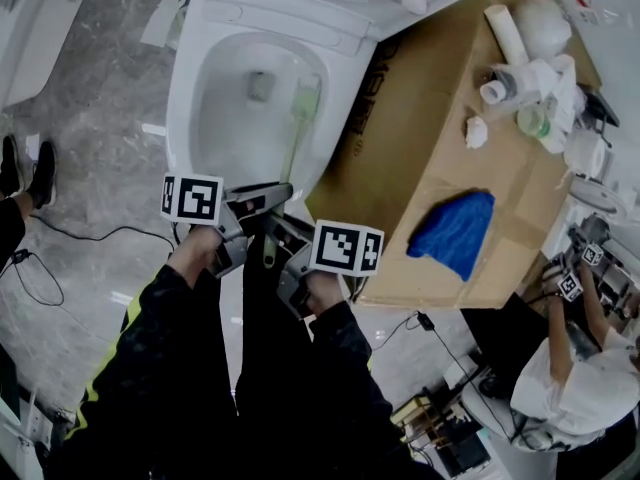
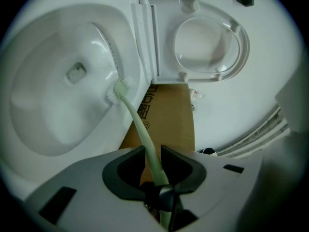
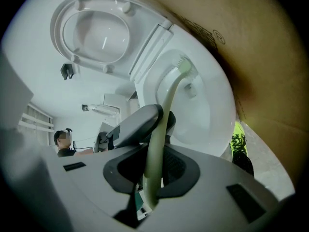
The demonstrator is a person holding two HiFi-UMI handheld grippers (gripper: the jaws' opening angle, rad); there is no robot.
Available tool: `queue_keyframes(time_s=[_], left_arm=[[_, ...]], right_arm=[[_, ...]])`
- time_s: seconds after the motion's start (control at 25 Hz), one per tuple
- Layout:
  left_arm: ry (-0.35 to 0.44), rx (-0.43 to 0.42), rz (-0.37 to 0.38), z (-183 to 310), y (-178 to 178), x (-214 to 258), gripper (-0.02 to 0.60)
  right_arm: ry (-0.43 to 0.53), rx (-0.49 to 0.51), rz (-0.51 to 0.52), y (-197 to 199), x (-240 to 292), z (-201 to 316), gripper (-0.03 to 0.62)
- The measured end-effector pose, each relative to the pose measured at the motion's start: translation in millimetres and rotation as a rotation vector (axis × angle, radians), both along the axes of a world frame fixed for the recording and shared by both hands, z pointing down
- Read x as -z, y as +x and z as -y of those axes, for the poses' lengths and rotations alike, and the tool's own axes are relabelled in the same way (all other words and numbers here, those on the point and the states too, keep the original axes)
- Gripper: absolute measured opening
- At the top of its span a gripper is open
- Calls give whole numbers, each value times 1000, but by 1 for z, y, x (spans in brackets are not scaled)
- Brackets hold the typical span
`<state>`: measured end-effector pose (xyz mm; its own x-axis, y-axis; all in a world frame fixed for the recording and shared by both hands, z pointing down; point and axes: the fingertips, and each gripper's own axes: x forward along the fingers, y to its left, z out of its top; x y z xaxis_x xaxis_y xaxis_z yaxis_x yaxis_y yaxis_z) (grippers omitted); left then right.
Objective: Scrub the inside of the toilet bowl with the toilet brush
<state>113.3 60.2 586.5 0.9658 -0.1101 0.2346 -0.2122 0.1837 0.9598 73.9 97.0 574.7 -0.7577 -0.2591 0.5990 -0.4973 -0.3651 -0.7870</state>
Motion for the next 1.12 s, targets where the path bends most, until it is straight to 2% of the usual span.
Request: queue_keyframes(time_s=[0.16, 0.28, 0.4, 0.6, 0.76, 1.12], left_arm=[[-24, 74, -33, 9, -2, -8, 94], [-81, 179, -149, 20, 6, -5, 94], [-111, 240, -199, 30, 10, -10, 94], [-149, 295, -226, 44, 20, -25, 94], [-165, 339, -290, 57, 28, -25, 94], [-224, 395, -347, 49, 34, -25, 94]], right_arm=[[-40, 77, -25, 0, -9, 5, 57], [-73, 144, -38, 2, -18, 10, 57], [-110, 204, -56, 7, -26, 15, 57], [-152, 271, -114, 22, -36, 29, 57], [-171, 318, -167, 31, -40, 39, 57], [-234, 408, -198, 40, -39, 29, 57]])
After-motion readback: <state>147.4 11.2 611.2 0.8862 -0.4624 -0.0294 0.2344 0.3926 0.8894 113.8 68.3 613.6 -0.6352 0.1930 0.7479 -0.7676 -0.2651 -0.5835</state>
